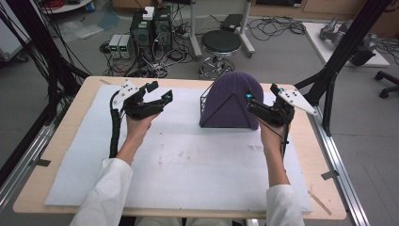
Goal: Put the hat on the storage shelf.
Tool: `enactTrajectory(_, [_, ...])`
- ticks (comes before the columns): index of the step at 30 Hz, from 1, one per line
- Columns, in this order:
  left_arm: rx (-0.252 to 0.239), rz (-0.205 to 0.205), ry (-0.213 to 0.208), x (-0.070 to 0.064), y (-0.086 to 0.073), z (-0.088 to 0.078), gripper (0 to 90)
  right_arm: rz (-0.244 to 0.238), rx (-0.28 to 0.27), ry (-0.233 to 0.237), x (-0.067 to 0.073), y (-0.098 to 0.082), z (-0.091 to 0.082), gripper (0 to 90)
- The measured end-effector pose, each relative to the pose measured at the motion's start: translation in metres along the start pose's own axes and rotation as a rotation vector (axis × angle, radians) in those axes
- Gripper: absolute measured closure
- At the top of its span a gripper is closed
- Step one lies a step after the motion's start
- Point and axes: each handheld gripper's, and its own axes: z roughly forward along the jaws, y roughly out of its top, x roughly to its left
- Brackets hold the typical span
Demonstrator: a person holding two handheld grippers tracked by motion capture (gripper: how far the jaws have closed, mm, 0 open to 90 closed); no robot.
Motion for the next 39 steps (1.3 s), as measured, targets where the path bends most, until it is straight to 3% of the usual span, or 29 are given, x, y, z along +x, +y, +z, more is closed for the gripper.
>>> enactTrajectory(4, [-0.009,0.004,0.031,0.004,0.001,-0.015,25.8,-0.028,-0.002,-0.011,-0.001,0.0,-0.011,11.1])
enactTrajectory(11, [-0.007,0.059,0.088,0.012,0.006,-0.045,25.8,-0.048,0.027,-0.031,-0.006,-0.009,-0.026,11.1])
enactTrajectory(15, [-0.014,0.047,0.134,0.019,0.006,-0.064,25.8,-0.06,0.02,-0.039,-0.004,-0.014,-0.033,11.1])
enactTrajectory(25, [-0.027,0.036,0.195,0.03,0.0,-0.096,25.6,-0.075,0.017,-0.074,-0.001,-0.031,-0.049,11.1])
enactTrajectory(29, [-0.013,0.026,0.21,0.034,-0.003,-0.108,26.5,-0.07,0.063,-0.082,-0.001,-0.036,-0.056,11.1])
enactTrajectory(39, [-0.001,0.01,0.25,0.04,-0.012,-0.136,26.3,-0.103,0.109,-0.115,0.006,-0.036,-0.076,11.1])
